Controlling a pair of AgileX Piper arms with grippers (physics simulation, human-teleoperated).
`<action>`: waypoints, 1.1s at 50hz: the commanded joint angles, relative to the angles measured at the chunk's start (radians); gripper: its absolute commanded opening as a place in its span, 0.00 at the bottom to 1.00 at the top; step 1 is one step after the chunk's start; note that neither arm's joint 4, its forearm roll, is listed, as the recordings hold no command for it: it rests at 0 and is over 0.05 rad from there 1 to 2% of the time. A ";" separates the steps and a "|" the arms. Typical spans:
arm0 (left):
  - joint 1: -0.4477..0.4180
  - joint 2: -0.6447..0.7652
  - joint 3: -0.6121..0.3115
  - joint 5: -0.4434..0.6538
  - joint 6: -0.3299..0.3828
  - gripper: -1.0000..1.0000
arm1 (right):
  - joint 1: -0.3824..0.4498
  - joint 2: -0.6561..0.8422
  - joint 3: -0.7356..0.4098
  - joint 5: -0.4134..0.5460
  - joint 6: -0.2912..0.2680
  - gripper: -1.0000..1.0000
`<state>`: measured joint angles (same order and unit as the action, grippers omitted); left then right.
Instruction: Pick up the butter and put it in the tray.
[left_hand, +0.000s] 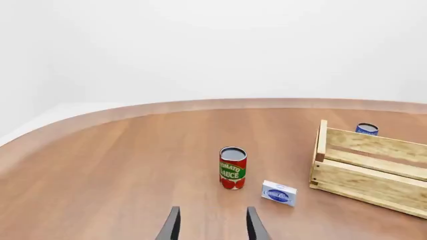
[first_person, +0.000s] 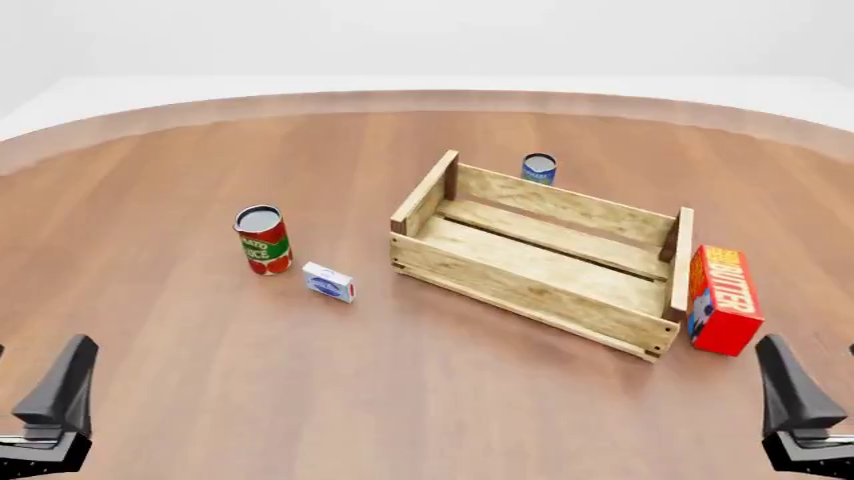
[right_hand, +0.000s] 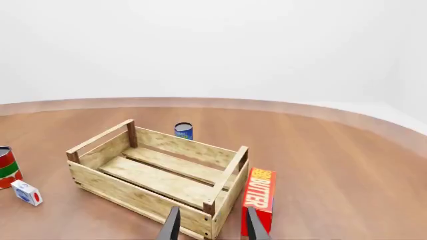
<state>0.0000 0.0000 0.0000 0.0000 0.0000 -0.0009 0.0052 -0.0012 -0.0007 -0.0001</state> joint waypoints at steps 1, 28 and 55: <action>0.000 0.000 0.000 0.000 0.000 1.00 | -0.009 0.017 -0.003 -0.006 0.005 1.00; 0.000 0.000 0.000 0.000 0.000 1.00 | -0.101 0.129 -0.001 -0.086 0.001 1.00; 0.000 0.000 0.000 0.000 0.000 1.00 | -0.182 0.336 0.000 -0.228 -0.029 1.00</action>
<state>0.0000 0.0000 0.0000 0.0000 0.0000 -0.1545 0.2640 -0.0006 -0.1750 -0.0213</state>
